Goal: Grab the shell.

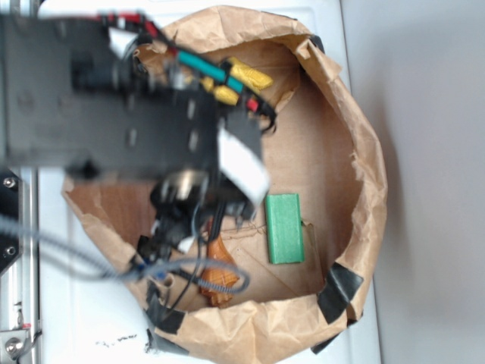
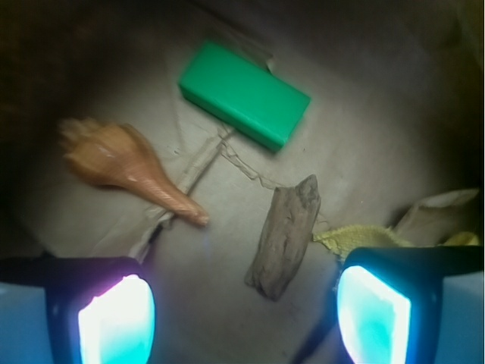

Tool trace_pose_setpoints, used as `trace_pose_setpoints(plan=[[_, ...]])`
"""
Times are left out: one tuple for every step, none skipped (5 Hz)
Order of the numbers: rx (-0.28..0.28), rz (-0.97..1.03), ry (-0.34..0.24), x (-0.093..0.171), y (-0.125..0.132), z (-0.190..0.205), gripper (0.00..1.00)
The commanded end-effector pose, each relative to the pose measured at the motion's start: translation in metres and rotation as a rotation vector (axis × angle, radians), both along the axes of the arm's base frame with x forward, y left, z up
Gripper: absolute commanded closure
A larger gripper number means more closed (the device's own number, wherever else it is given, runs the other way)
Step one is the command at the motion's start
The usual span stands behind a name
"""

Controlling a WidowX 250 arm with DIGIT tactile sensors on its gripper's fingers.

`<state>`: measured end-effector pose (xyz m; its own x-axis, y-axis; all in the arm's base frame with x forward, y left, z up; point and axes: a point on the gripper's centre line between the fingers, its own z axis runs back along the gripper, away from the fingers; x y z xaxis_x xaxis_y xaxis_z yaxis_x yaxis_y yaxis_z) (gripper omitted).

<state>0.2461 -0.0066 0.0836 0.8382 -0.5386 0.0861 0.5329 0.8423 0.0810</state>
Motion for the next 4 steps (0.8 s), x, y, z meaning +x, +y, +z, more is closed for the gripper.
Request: trace_pose_setpoints(plan=[[0.082, -0.081, -0.026, 0.008, -0.034, -0.032, 0.0], [0.04, -0.207, 0.009, 0.0, -0.051, -0.038, 0.0], [-0.094, -0.382, 0.058, -0.008, -0.048, -0.028, 0.0], [-0.122, -0.359, 0.058, -0.002, -0.042, -0.04, 0.0]])
